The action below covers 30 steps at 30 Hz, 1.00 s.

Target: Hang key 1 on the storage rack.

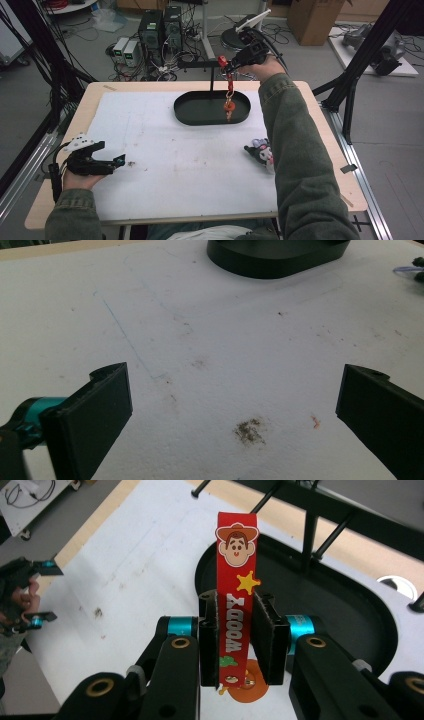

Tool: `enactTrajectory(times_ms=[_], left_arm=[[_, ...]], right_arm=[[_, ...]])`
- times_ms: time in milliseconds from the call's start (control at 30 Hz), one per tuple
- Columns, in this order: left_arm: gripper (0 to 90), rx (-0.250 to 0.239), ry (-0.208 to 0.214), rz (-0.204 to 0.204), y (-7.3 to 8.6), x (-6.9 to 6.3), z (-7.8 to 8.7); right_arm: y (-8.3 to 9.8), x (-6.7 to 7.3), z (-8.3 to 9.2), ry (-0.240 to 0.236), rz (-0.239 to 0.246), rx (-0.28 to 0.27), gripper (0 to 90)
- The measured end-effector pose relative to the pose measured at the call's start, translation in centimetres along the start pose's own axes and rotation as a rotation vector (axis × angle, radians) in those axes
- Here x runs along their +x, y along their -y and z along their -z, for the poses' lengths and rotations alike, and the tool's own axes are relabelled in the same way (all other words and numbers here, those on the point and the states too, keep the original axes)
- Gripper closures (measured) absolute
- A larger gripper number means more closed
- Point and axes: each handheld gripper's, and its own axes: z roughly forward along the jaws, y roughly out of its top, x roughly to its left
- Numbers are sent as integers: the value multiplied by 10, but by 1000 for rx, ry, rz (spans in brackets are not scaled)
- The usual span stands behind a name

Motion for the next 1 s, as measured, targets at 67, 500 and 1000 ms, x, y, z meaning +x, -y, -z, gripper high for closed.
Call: enactTrajectory(times_ms=[67, 500, 1000], left_arm=[[20, -2, -3, 0, 0, 0, 0], [20, -3, 16, 8, 0, 3, 1], [20, -3, 13, 15, 0, 5, -1]], right_arm=[[-5, -2, 1, 4, -4, -10, 750], [-35, -13, 5, 8, -28, -44, 751], [-40, -45, -10, 14, -114, -100, 752]])
